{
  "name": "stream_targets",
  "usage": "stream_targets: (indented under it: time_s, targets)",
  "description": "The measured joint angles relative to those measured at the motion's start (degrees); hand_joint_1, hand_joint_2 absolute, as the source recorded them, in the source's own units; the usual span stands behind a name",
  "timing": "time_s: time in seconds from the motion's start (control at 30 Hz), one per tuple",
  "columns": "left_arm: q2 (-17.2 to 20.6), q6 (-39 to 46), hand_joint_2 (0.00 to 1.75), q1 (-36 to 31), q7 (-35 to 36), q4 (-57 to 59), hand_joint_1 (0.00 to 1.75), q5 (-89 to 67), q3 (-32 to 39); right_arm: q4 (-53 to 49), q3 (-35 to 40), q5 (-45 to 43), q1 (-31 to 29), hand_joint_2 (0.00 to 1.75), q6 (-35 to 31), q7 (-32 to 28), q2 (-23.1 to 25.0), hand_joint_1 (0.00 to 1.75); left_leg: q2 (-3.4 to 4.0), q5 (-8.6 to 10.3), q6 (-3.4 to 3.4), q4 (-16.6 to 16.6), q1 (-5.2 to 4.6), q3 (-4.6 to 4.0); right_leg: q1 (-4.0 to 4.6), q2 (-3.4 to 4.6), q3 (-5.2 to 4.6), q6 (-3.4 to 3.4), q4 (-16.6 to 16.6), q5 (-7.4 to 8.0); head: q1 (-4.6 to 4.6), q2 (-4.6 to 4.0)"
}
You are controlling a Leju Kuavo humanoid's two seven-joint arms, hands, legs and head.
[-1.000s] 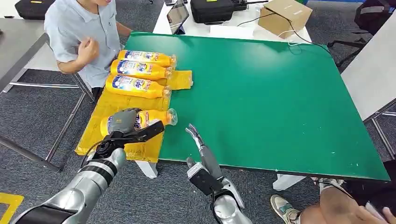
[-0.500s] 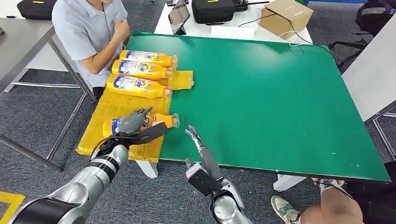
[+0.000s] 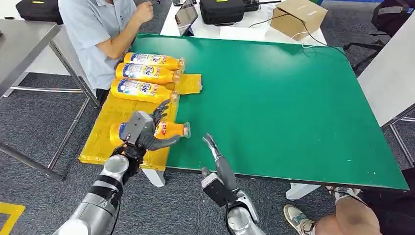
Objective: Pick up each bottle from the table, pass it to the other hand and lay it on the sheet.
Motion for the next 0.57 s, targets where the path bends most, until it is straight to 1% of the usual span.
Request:
stream_targets:
  time_s: [0.03, 0.07, 0.13, 0.17, 0.2, 0.3, 0.37, 0.47, 0.5, 0.57]
  targets:
    - [0.07, 0.05, 1.75, 1.44, -0.74, -2.86, 0.0, 3.65, 0.04, -0.02, -0.22, -0.61, 0.21, 0.0, -0.2, -1.14, -0.09, 0.0, 0.01, 0.0, 0.0, 0.0, 0.0, -0.01, 0.0, 0.01, -0.02, 0.0, 0.0, 0.0, 0.0, 0.0]
    - [0.06, 0.93, 1.75, 3.03, -1.65, -6.05, 0.0, 6.96, 0.09, -0.32, -0.52, -1.68, 0.67, 1.75, -0.37, -2.72, -0.19, 0.0, 0.0, -0.01, 0.0, 0.0, 0.0, -0.01, 0.0, 0.02, -0.03, 0.0, -0.01, -0.01, 0.0, 0.0]
    - [-0.29, 4.94, 1.75, 6.32, -3.29, -12.08, 0.0, 10.97, 0.15, -2.83, -1.39, -3.64, 2.53, 1.75, -2.28, -6.17, -0.35, 0.0, -0.03, -0.02, 0.02, 0.0, 0.0, -0.05, -0.01, 0.01, -0.05, 0.0, -0.01, -0.02, 0.0, 0.0]
    - [-0.68, 8.81, 1.75, 8.35, -4.34, -15.56, 0.0, 11.61, 0.15, -4.93, -1.9, -4.55, 3.77, 1.75, -4.75, -7.94, -0.44, 0.0, -0.03, -0.04, 0.02, 0.0, -0.01, -0.08, -0.02, 0.01, -0.08, 0.0, -0.02, -0.02, 0.02, 0.0]
    - [-1.13, 12.74, 1.75, 10.34, -5.11, -18.55, 0.0, 11.59, 0.05, -8.06, -2.23, -5.11, 5.03, 1.75, -8.65, -9.07, -0.67, 0.0, -0.02, -0.06, 0.02, 0.0, -0.02, -0.09, -0.03, 0.01, -0.09, 0.0, -0.03, -0.03, 0.0, 0.0]
    - [-2.32, 21.17, 1.75, 15.84, -6.45, -25.18, 0.0, 8.52, -1.49, -16.78, -2.45, -5.27, 7.62, 1.75, -19.07, -9.13, -2.12, 0.0, -0.03, -0.12, 0.07, 0.0, -0.03, -0.1, -0.04, 0.01, -0.07, 0.02, -0.14, -0.06, 0.02, 0.0]
    - [-3.15, 25.7, 1.75, 19.74, -7.25, -28.44, 0.0, 5.3, -3.3, -21.85, -2.58, -5.4, 9.45, 1.75, -23.35, -9.13, -3.08, 0.0, 0.0, -0.17, 0.12, 0.0, -0.04, -0.1, -0.04, 0.01, -0.07, 0.02, -0.16, -0.06, 0.0, 0.0]
    - [-3.5, 28.91, 1.75, 24.32, -9.48, -31.35, 0.0, 0.82, -5.29, -26.9, -2.66, -6.07, 11.78, 1.75, -24.68, -9.13, -4.06, 0.0, 0.01, -0.19, 0.1, 0.0, -0.04, -0.09, -0.04, 0.02, -0.07, 0.02, -0.17, -0.06, 0.0, 0.0]
    - [-3.56, 29.23, 1.75, 25.61, -10.43, -32.1, 0.0, -0.13, -5.75, -27.88, -2.71, -7.44, 12.37, 1.75, -23.57, -9.13, -4.28, 0.0, 0.0, -0.19, 0.1, 0.0, -0.04, -0.09, -0.04, 0.02, -0.07, 0.02, -0.18, -0.06, 0.0, 0.0]
    - [-3.59, 29.51, 1.75, 27.87, -12.77, -33.52, 0.0, -1.46, -6.6, -29.14, -3.32, -11.9, 13.43, 1.75, -19.16, -9.07, -4.57, 0.0, -0.01, -0.2, 0.09, 0.0, -0.03, -0.09, -0.03, 0.02, -0.07, 0.02, -0.17, -0.06, 0.0, 0.0]
